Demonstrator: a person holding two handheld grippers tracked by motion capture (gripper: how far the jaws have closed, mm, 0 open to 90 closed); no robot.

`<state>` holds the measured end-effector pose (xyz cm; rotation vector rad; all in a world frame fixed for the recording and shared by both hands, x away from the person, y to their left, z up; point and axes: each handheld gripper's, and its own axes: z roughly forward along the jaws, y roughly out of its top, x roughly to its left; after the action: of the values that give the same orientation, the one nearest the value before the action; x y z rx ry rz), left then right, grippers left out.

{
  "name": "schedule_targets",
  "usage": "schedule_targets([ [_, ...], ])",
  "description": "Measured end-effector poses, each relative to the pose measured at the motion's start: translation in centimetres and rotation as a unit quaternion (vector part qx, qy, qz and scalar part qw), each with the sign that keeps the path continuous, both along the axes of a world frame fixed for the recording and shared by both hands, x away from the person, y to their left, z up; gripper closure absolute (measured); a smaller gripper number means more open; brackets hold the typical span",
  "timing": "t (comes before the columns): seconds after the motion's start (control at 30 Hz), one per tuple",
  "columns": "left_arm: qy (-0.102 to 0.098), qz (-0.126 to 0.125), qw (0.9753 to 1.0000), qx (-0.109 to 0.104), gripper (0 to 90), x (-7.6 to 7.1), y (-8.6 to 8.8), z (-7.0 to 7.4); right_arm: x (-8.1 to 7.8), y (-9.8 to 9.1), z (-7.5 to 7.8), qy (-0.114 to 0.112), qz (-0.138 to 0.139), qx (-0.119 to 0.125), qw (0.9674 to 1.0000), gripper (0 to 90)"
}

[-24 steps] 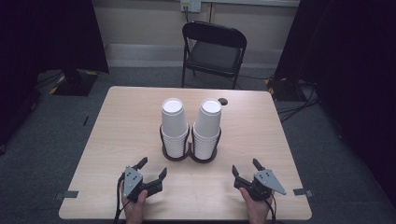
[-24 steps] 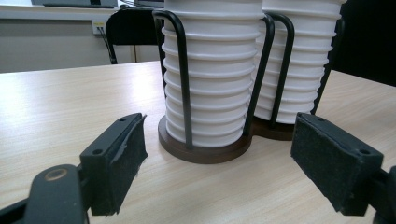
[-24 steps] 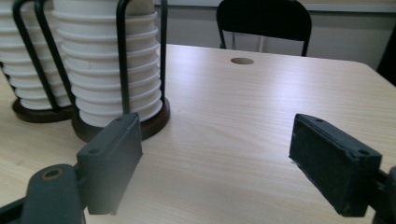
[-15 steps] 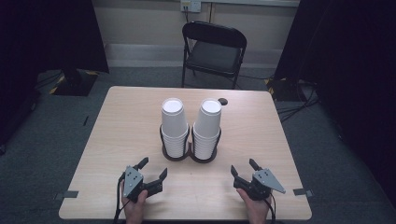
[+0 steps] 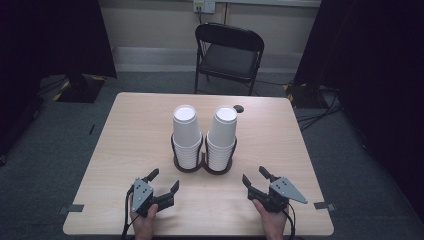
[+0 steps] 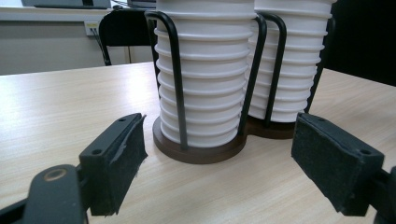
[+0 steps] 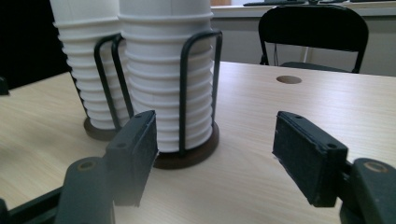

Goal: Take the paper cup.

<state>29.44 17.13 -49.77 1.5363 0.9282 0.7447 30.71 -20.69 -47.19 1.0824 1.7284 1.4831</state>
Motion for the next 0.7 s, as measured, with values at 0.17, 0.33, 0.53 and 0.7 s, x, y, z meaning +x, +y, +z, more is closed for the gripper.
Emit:
schedule_targets([
  [0.17, -0.002, -0.007, 1.0, -0.002, 17.3, 0.0, 0.0, 0.0, 0.2, 0.3, 0.7, -0.007, 0.016, -0.001, 0.9998, 38.0],
  [0.33, -0.003, -0.006, 1.0, -0.001, 17.4, 0.0, 0.0, 0.0, 0.9, 1.0, 1.5, -0.016, 0.034, -0.006, 0.9993, 37.9],
  [0.53, -0.005, -0.006, 1.0, 0.0, 17.3, -0.1, 0.0, 0.0, 1.1, 1.7, 2.6, -0.034, 0.028, -0.023, 0.9988, 36.9],
  [0.7, -0.005, -0.006, 1.0, 0.001, 17.3, -0.1, 0.0, 0.0, 1.5, 1.7, 3.3, -0.023, 0.036, -0.009, 0.999, 36.9],
])
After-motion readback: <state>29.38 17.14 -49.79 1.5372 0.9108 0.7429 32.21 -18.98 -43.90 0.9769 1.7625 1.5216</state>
